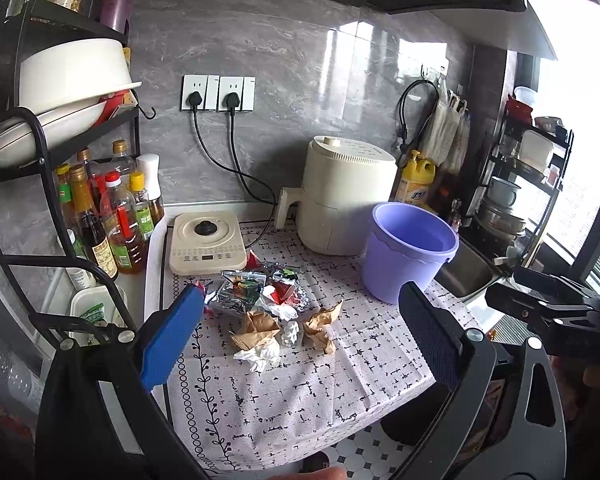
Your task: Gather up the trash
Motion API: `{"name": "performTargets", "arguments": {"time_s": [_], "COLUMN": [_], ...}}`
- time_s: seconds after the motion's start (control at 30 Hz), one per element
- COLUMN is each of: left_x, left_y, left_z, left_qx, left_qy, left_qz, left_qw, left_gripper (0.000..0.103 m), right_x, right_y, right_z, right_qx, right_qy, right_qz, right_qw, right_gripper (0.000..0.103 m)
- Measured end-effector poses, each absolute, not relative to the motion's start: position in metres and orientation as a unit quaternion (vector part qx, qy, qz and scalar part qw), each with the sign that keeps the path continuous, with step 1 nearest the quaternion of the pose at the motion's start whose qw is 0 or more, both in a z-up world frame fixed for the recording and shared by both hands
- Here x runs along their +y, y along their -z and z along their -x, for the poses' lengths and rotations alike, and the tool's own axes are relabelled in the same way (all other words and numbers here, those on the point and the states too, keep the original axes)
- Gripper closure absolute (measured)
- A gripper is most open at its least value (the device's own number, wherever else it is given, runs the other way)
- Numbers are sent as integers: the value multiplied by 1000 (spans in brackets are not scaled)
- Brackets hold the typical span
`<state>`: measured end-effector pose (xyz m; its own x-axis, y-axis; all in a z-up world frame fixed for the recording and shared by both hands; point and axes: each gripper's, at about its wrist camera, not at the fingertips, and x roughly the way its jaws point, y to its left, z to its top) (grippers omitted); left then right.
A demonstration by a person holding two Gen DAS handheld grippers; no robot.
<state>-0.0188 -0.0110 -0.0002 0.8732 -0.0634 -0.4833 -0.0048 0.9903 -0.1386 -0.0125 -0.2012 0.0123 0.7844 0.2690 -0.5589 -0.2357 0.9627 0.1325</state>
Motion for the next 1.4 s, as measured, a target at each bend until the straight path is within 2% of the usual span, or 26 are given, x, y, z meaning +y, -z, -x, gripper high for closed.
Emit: {"name": "performTargets", "arguments": {"time_s": [0.77, 1.4], "left_x": [1, 9], "left_y": [6, 21], "left_z": [37, 21], "left_qx": [252, 270], "left_qy": [16, 9], "left_qz": [78, 82], "left_qw": [964, 959], "left_gripper": [6, 6], "right_x": [-194, -196], "right_y": [-8, 4], "right_z": [26, 10], "right_qx": [303, 318], "right_qy": [-133, -128], "right_qz": [-35, -41], "right_qw": [943, 939], "right_gripper": [8, 8]}}
